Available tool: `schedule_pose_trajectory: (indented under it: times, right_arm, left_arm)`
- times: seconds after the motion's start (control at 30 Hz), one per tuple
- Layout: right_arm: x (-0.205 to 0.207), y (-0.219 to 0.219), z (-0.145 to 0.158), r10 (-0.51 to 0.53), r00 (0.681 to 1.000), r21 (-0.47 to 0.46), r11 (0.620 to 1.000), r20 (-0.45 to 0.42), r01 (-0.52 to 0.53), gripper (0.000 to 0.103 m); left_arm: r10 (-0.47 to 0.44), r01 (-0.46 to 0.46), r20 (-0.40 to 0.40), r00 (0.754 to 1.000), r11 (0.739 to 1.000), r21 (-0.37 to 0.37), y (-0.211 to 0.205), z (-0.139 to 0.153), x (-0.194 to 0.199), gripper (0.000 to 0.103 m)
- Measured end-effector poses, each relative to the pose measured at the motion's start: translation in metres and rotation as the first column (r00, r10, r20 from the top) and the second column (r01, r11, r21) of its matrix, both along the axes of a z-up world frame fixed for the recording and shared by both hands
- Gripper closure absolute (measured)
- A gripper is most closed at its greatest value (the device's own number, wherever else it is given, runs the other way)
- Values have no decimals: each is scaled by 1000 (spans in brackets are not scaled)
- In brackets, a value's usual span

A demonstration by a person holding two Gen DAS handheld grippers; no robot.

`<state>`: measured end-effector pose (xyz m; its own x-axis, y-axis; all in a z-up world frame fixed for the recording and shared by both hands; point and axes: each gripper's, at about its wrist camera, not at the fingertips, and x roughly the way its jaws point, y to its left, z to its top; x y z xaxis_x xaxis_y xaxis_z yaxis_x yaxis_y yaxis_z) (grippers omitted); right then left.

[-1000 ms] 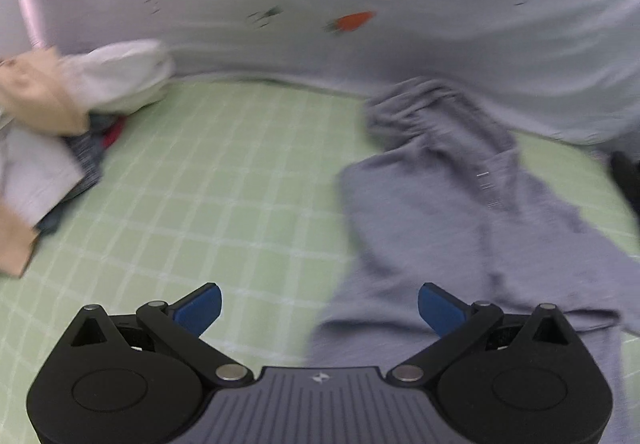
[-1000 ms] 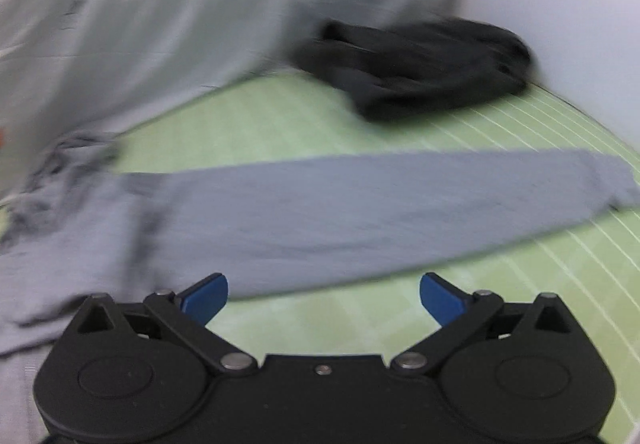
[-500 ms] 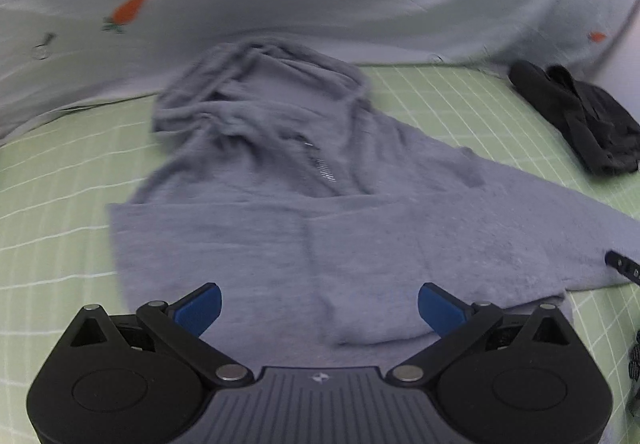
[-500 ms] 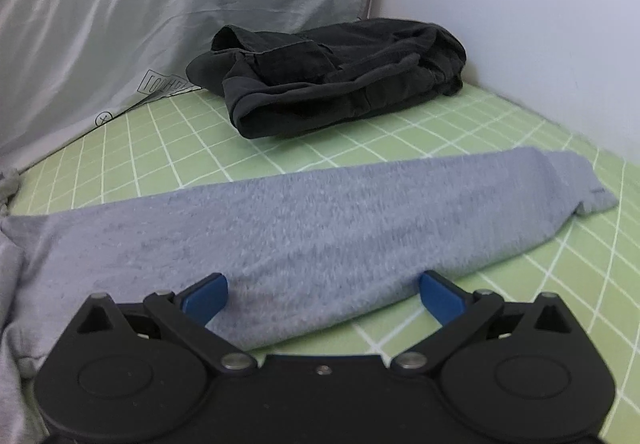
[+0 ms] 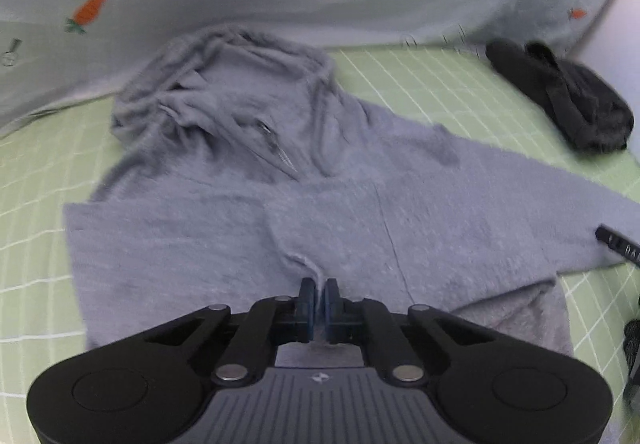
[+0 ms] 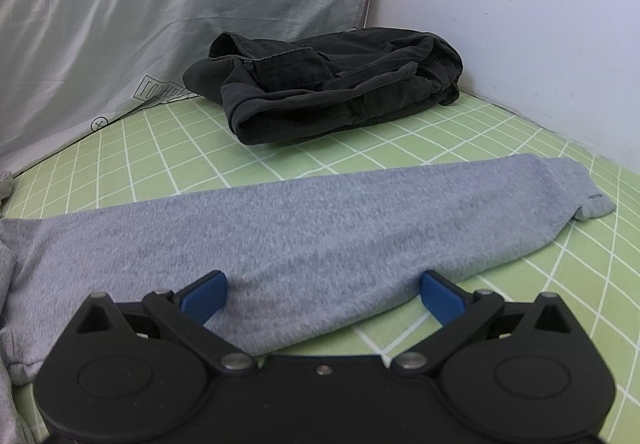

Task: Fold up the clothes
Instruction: 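Grasp the hoodie side with the left gripper and fold it toward the center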

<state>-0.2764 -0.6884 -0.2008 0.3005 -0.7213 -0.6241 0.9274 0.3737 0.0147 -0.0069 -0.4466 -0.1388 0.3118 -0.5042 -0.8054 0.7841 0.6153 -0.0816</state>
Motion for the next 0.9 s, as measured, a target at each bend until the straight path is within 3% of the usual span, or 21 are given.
schedule_pose_trajectory:
  times: [0.1, 0.23, 0.3, 0.4, 0.5, 0.53, 0.57, 0.63, 0.7, 0.8, 0.9]
  right_arm:
    - [0, 0, 0, -1, 1000, 0, 1000, 0, 1, 0]
    - [0, 0, 0, -2, 1000, 1, 1000, -1, 2, 0]
    - [0, 0, 0, -2, 1000, 2, 1000, -1, 2, 0]
    - [0, -1, 0, -2, 1000, 2, 1000, -2, 2, 0]
    - [0, -1, 0, -5, 1000, 3, 1000, -3, 5, 0]
    - [0, -1, 0, -5, 1000, 3, 1000, -3, 5, 0]
    - [0, -1, 0, -5, 1000, 3, 1000, -3, 5, 0]
    - [1, -1, 0, -5, 1000, 4, 1000, -5, 5, 0]
    - [0, -1, 0, -3, 1000, 5, 1000, -5, 3, 0]
    - [-1, -2, 1, 11, 1000, 8, 1000, -1, -11, 0]
    - [-5, -8, 3, 41, 999, 24, 999, -6, -41, 0]
  left_arm:
    - [46, -45, 51, 998, 998, -32, 19, 15, 2, 98]
    - [115, -114, 153, 982, 993, -15, 48, 29, 7, 98]
    - [182, -184, 154, 971, 983, 4, 65, 26, 15, 98]
    - [318, -324, 91, 944, 944, 64, 86, 9, 35, 96]
    - [415, -416, 20, 909, 905, 87, 98, -1, 50, 78]
    - [424, -424, 17, 905, 901, 87, 99, 1, 52, 61]
    - [428, -429, 25, 903, 900, 77, 100, 4, 52, 35]
    - [431, -433, 49, 901, 901, 36, 99, 15, 48, 5]
    - [430, -429, 50, 902, 903, -21, 97, 26, 45, 2]
    - [384, -382, 18, 923, 922, -63, 85, 33, 42, 0]
    - [300, -300, 37, 953, 954, 13, 62, 18, 37, 0]
